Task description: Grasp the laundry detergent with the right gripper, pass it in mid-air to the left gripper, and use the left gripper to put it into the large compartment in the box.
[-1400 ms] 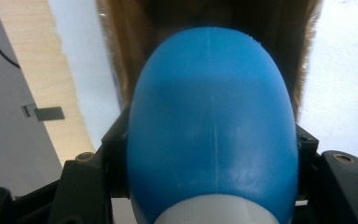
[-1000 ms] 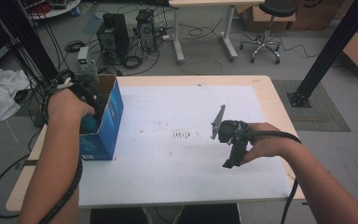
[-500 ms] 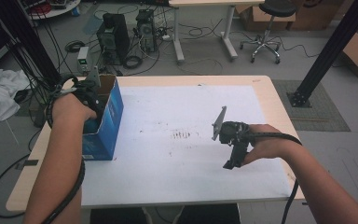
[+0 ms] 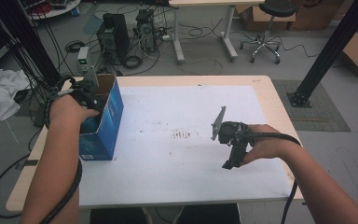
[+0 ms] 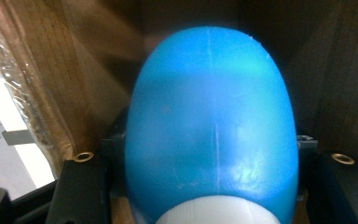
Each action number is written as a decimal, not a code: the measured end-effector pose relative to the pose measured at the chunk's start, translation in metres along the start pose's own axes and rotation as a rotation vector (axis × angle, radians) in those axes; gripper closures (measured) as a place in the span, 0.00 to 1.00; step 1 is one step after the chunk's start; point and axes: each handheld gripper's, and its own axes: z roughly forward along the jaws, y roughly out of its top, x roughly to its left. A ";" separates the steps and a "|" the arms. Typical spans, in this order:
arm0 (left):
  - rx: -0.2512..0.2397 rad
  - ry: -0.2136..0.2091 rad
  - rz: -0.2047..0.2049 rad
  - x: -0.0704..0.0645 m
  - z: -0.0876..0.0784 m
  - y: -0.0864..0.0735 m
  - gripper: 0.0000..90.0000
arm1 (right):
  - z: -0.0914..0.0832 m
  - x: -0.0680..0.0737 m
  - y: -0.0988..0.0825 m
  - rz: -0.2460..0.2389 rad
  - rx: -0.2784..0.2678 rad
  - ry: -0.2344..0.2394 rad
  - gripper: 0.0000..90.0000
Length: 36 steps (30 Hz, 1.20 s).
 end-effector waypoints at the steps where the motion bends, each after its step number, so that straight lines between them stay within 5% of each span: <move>1: 0.000 -0.002 -0.001 0.000 0.000 0.000 0.43 | 0.000 0.000 0.001 0.001 0.002 0.000 0.03; 12: -0.018 -0.038 0.002 0.002 -0.001 -0.001 0.40 | 0.001 0.000 0.003 0.001 0.000 0.006 0.03; 36: -0.054 -0.022 0.020 -0.006 -0.032 -0.010 0.33 | -0.001 0.002 0.005 -0.007 -0.016 0.000 0.03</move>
